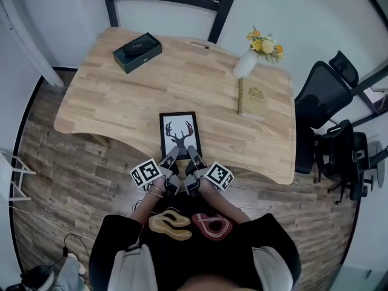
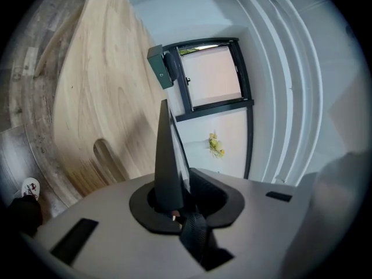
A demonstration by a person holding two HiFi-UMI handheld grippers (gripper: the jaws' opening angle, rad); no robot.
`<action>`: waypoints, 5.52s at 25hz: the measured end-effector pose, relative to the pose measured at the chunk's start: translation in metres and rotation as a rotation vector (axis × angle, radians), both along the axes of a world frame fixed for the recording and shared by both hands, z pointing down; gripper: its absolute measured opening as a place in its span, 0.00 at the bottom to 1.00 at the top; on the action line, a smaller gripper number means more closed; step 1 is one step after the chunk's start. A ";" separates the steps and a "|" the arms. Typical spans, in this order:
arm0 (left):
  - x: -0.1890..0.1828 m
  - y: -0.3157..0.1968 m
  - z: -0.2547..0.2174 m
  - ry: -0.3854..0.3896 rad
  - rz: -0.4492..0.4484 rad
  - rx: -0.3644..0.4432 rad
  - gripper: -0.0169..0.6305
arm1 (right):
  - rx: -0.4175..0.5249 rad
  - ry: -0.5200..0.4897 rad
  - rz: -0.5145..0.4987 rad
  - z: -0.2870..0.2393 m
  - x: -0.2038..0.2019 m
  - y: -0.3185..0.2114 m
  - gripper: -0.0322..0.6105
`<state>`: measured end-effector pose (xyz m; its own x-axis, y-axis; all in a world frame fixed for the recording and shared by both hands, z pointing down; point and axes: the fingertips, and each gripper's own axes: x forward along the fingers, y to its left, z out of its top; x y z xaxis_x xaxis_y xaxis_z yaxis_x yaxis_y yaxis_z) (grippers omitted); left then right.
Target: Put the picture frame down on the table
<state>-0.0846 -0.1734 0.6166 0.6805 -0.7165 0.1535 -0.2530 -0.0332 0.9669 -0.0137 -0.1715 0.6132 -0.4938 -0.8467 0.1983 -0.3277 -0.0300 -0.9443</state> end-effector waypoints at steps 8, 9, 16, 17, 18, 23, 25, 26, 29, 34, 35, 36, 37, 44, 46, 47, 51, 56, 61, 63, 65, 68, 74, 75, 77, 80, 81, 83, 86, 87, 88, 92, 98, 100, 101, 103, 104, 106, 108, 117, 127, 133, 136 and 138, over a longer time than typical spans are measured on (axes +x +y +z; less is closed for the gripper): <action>-0.006 -0.019 0.004 -0.017 0.027 -0.004 0.12 | -0.035 -0.021 0.025 0.007 -0.006 -0.018 0.18; -0.006 -0.023 0.005 -0.017 0.026 -0.008 0.12 | -0.038 -0.021 0.025 0.008 -0.006 -0.021 0.18; 0.000 -0.054 0.005 -0.044 0.006 -0.011 0.12 | -0.077 -0.036 0.038 0.010 0.000 -0.053 0.18; 0.002 -0.059 0.005 -0.041 0.005 -0.012 0.12 | -0.076 -0.034 0.040 0.009 0.002 -0.058 0.18; 0.004 -0.063 0.004 -0.038 0.004 -0.013 0.12 | -0.075 -0.030 0.040 0.008 0.004 -0.062 0.18; 0.013 -0.092 0.003 -0.042 -0.013 -0.010 0.13 | -0.083 -0.015 0.031 0.006 0.015 -0.091 0.18; 0.019 -0.104 0.004 -0.039 -0.020 -0.017 0.13 | -0.079 -0.005 0.030 0.006 0.021 -0.104 0.18; 0.021 -0.109 0.005 -0.034 -0.023 -0.022 0.14 | -0.076 0.001 0.027 0.006 0.023 -0.110 0.18; 0.025 -0.127 0.004 -0.020 -0.034 -0.024 0.13 | -0.057 0.011 -0.003 0.005 0.026 -0.130 0.18; 0.029 -0.157 0.004 -0.031 -0.075 -0.026 0.13 | -0.064 0.010 -0.041 0.006 0.030 -0.163 0.18; 0.030 -0.163 0.005 -0.031 -0.084 -0.029 0.13 | -0.065 0.011 -0.046 0.007 0.031 -0.169 0.18; 0.031 -0.169 0.006 -0.028 -0.091 -0.032 0.13 | -0.061 0.013 -0.052 0.006 0.031 -0.175 0.18; 0.032 -0.175 0.006 -0.023 -0.094 -0.035 0.14 | -0.053 0.015 -0.058 0.006 0.033 -0.181 0.18; 0.035 -0.209 0.007 -0.041 -0.077 -0.054 0.13 | -0.081 -0.017 -0.063 0.010 0.035 -0.216 0.18; 0.036 -0.218 0.007 -0.023 -0.086 -0.048 0.13 | -0.061 0.001 -0.084 0.009 0.035 -0.226 0.19; 0.036 -0.221 0.007 -0.020 -0.090 -0.042 0.13 | -0.060 0.004 -0.092 0.009 0.035 -0.231 0.19; 0.035 -0.236 0.010 -0.012 -0.102 -0.039 0.13 | -0.059 0.015 -0.108 0.010 0.034 -0.246 0.19; 0.041 -0.255 0.016 -0.016 -0.116 -0.048 0.13 | -0.067 0.015 -0.122 0.015 0.040 -0.266 0.19; 0.037 -0.273 0.018 -0.025 -0.110 -0.045 0.13 | -0.072 0.009 -0.141 0.020 0.036 -0.284 0.19; 0.036 -0.280 0.020 -0.012 -0.118 -0.050 0.13 | -0.077 0.018 -0.138 0.021 0.036 -0.291 0.19; 0.036 -0.284 0.023 0.009 -0.121 -0.060 0.13 | -0.080 0.031 -0.144 0.023 0.035 -0.296 0.19; 0.035 -0.287 0.030 0.019 -0.116 -0.075 0.13 | -0.088 0.039 -0.154 0.028 0.033 -0.299 0.19; 0.040 -0.293 0.042 0.020 -0.115 -0.122 0.13 | -0.117 0.039 -0.135 0.040 0.039 -0.305 0.19; 0.041 -0.294 0.044 0.025 -0.117 -0.131 0.13 | -0.117 0.043 -0.135 0.042 0.040 -0.307 0.19; 0.043 -0.294 0.048 0.032 -0.119 -0.149 0.13 | -0.122 0.045 -0.132 0.045 0.042 -0.308 0.19; 0.044 -0.293 0.051 0.035 -0.117 -0.163 0.13 | -0.135 0.044 -0.128 0.049 0.043 -0.307 0.19; 0.045 -0.293 0.052 0.040 -0.115 -0.167 0.13 | -0.137 0.045 -0.127 0.049 0.044 -0.307 0.19; 0.045 -0.294 0.053 0.056 -0.112 -0.178 0.12 | -0.136 0.049 -0.123 0.050 0.044 -0.308 0.19; 0.044 -0.295 0.058 0.062 -0.118 -0.198 0.12 | -0.145 0.052 -0.123 0.055 0.043 -0.308 0.19; 0.043 -0.295 0.060 0.058 -0.116 -0.207 0.12 | -0.148 0.055 -0.121 0.056 0.042 -0.308 0.19; 0.044 -0.295 0.062 0.054 -0.111 -0.217 0.12 | -0.148 0.062 -0.119 0.058 0.042 -0.308 0.19; 0.044 -0.296 0.066 0.037 -0.109 -0.229 0.13 | -0.148 0.074 -0.128 0.061 0.042 -0.310 0.20; 0.043 -0.297 0.073 0.009 -0.111 -0.237 0.21 | -0.171 0.100 -0.167 0.072 0.042 -0.307 0.21; 0.041 -0.297 0.074 0.000 -0.113 -0.238 0.21 | -0.176 0.110 -0.178 0.074 0.044 -0.306 0.22; 0.040 -0.297 0.075 -0.006 -0.116 -0.238 0.21 | -0.176 0.116 -0.183 0.075 0.044 -0.305 0.22; 0.038 -0.297 0.075 -0.021 -0.122 -0.234 0.25 | -0.181 0.122 -0.195 0.077 0.045 -0.304 0.22; 0.038 -0.298 0.075 -0.025 -0.124 -0.231 0.27 | -0.183 0.125 -0.202 0.077 0.045 -0.303 0.23; 0.037 -0.299 0.075 -0.029 -0.133 -0.225 0.29 | -0.179 0.136 -0.212 0.077 0.044 -0.302 0.27; 0.032 -0.301 0.073 -0.034 -0.156 -0.218 0.32 | -0.170 0.152 -0.216 0.075 0.042 -0.301 0.33; 0.016 -0.300 0.069 -0.146 -0.206 -0.181 0.45 | -0.152 0.348 -0.242 0.075 0.051 -0.293 0.50; 0.015 -0.286 0.052 -0.379 -0.135 -0.054 0.45 | -0.100 0.588 -0.405 0.078 0.044 -0.274 0.56; 0.007 -0.275 0.037 -0.482 -0.096 0.038 0.45 | -0.089 0.546 -0.423 0.075 0.043 -0.272 0.60; 0.004 -0.265 0.029 -0.517 -0.079 0.077 0.45 | -0.069 0.574 -0.429 0.072 0.045 -0.273 0.60; 0.003 -0.258 0.025 -0.539 -0.064 0.104 0.45 | -0.057 0.603 -0.442 0.071 0.045 -0.271 0.60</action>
<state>-0.0816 -0.4311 0.6414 0.4796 -0.7840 0.3942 -0.7156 -0.0894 0.6927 0.0315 -0.4420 0.6842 -0.5771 -0.5748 0.5802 -0.7810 0.1808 -0.5977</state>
